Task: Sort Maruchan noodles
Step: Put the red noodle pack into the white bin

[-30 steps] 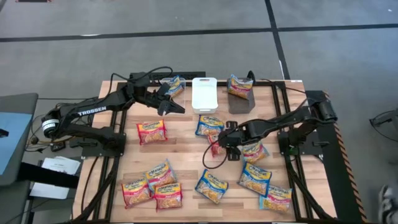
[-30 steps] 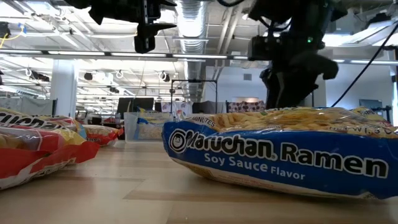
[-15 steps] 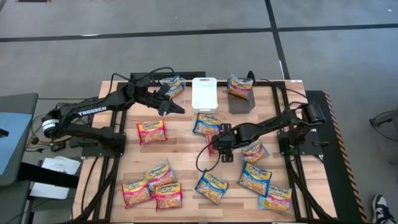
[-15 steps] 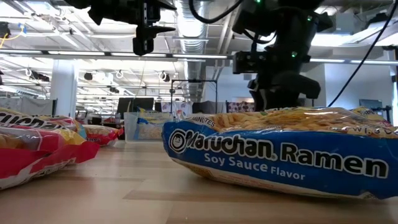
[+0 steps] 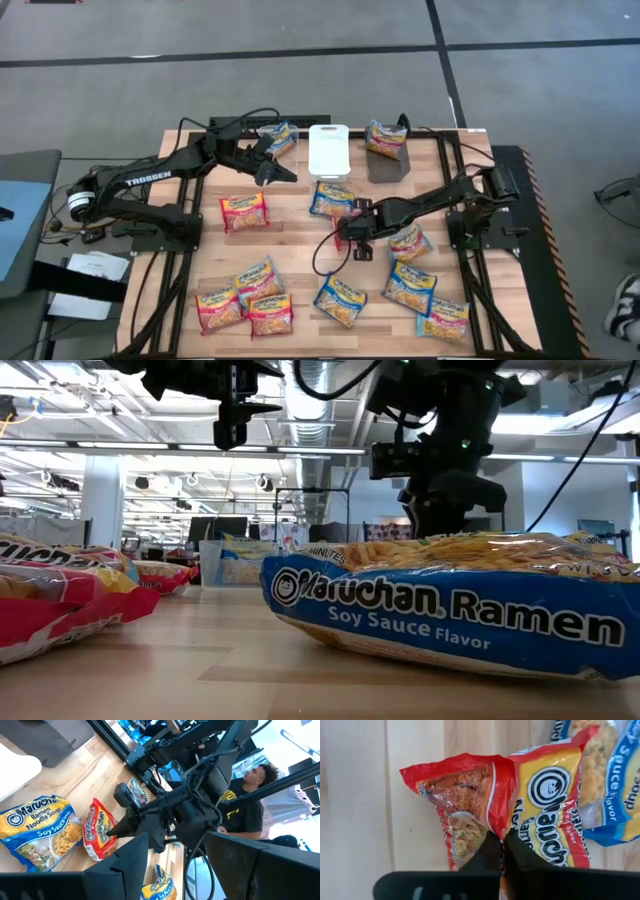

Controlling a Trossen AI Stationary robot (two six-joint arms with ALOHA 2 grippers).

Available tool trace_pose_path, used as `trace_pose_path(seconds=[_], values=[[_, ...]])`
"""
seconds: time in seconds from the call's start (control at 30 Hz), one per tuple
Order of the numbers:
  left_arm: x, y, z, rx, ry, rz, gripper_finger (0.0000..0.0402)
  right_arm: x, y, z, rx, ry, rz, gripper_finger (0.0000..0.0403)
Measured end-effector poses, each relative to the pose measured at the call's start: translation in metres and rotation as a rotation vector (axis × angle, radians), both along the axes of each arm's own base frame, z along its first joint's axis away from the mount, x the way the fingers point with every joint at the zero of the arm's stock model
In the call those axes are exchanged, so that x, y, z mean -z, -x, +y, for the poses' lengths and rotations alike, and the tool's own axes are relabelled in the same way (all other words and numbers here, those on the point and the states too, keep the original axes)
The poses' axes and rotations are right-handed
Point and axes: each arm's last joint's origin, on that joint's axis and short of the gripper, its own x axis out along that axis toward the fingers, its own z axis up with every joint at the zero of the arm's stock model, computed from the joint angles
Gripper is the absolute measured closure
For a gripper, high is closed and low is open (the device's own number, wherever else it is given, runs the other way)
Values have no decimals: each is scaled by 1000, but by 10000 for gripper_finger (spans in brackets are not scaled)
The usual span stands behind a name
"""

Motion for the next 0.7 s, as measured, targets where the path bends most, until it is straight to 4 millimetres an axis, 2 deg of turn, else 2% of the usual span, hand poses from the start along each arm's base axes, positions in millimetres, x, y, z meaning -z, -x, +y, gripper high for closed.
trace_pose_path(seconds=[0.13,0.4,0.53,0.7], values=[[0,0,0,0,0,0,217,-20,-5,7,-17,34,44,398],[0,0,0,0,1,0,217,-58,-20,7,-31,145,-33,398],[0,0,0,7,2,-3,217,-73,-26,-5,-14,225,-60,398],[-2,1,3,16,-5,-26,217,-90,-35,-31,1,311,-90,398]])
